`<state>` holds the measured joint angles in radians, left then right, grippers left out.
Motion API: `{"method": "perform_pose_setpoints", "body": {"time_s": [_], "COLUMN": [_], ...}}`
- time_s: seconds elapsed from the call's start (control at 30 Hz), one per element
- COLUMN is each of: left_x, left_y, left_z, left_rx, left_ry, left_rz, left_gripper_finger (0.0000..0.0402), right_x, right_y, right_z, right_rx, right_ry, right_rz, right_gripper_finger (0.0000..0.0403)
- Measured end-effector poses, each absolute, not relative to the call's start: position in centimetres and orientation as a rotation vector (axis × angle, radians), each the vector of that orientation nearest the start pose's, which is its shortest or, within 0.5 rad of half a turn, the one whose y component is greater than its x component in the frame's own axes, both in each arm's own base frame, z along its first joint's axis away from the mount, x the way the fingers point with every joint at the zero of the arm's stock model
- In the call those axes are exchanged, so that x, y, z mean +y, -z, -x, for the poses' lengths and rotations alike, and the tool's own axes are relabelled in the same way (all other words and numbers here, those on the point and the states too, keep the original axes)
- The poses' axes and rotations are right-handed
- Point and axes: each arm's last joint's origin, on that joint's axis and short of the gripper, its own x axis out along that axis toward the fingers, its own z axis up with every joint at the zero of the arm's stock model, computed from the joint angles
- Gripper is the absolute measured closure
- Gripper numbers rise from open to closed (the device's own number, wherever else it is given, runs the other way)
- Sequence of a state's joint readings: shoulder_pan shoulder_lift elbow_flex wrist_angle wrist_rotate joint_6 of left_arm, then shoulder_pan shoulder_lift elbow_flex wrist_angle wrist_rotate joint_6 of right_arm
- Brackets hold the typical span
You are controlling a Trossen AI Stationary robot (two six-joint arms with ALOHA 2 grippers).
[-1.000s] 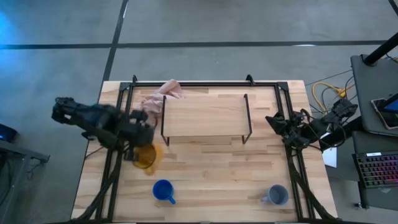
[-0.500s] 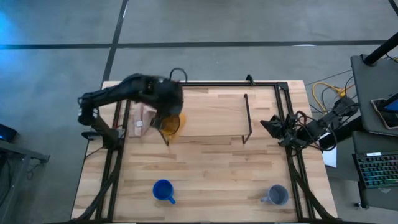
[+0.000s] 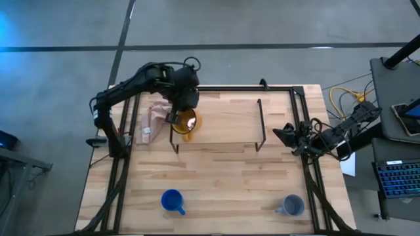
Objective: Stack small to large cups/mugs on shelf
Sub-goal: Put the yellow mug on the shelf
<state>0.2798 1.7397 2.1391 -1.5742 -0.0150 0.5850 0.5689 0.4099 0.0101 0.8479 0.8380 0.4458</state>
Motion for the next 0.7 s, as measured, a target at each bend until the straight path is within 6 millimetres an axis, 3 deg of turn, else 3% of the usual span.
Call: {"method": "perform_pose_setpoints", "body": {"time_s": [0.3, 0.7], "left_x": [9.3, 9.4], "left_y": [-39.9, -40.0], "left_z": [-31.8, -31.5], "left_rx": [1.279, 1.27], "left_ry": [0.115, 0.104], "left_rz": [-0.334, -0.296], "left_gripper_finger": [0.0401, 0.0401], "right_x": [3.9, 3.9], "right_y": [-20.6, -20.6], "right_z": [-10.0, -10.0], "right_rx": [-0.402, -0.4], "right_ry": [0.187, 0.187], "right_rz": [-0.731, -0.729], "right_gripper_finger": [0.0392, 0.0392]}}
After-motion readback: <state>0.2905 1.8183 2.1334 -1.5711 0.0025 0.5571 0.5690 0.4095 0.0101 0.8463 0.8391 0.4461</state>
